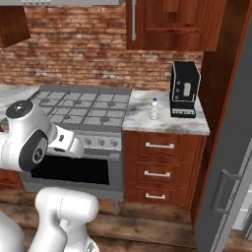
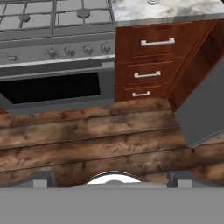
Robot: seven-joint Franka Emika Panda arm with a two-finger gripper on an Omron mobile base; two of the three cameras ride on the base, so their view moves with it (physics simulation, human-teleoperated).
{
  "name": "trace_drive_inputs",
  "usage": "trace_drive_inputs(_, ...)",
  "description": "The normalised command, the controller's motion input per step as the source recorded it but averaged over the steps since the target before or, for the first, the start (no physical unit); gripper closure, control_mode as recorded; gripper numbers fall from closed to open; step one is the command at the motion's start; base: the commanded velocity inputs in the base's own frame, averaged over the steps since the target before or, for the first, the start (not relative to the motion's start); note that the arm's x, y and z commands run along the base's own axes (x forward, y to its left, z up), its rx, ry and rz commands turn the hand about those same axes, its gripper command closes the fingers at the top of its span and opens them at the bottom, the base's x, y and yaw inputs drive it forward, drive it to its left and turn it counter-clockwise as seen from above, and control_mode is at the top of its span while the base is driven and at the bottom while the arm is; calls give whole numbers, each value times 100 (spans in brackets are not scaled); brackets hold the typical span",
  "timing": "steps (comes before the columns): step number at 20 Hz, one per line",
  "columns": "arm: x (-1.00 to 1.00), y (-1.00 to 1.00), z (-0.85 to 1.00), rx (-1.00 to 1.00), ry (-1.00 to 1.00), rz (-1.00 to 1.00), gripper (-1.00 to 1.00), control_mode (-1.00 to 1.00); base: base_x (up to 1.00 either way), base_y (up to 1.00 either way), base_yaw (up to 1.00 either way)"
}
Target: Take the bottled waters from the counter and place them in the freezer to freeze. Close the freezer door after placing the bottles.
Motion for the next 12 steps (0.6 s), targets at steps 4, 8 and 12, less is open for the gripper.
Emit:
trace_drive_inputs(4,0,0,0,0,0,0,-100,100,45,2,-42)
trace_drive_inputs(8,0,0,0,0,0,0,-100,100,36,30,-19)
trace_drive_inputs(12,0,0,0,0,0,0,-100,100,33,23,-3)
